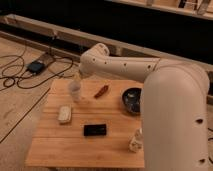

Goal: Knock the bottle over

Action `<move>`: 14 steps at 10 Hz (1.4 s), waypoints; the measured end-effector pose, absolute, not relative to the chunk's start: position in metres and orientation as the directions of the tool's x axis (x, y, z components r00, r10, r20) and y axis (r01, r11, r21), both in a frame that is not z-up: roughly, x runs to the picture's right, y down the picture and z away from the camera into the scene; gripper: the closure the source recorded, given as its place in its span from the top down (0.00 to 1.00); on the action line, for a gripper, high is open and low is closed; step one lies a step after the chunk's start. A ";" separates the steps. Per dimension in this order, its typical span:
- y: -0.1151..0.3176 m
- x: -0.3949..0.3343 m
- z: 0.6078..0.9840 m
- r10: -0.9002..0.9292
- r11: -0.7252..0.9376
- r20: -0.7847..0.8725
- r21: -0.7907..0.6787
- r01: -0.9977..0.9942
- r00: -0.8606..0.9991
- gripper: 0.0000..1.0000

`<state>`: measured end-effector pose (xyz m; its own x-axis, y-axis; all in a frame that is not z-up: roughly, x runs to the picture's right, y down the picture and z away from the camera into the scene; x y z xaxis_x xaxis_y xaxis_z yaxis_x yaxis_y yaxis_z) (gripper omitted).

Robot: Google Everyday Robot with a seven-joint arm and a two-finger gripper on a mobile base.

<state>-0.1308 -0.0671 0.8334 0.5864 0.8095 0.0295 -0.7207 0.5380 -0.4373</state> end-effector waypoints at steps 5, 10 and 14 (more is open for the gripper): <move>-0.067 -0.131 0.833 0.809 0.538 0.029 -0.437 -0.721 0.586 0.61; -0.066 -0.131 0.834 0.809 0.537 0.028 -0.438 -0.721 0.586 0.61; -0.064 -0.099 0.829 0.808 0.550 0.006 -0.366 -0.751 0.589 0.61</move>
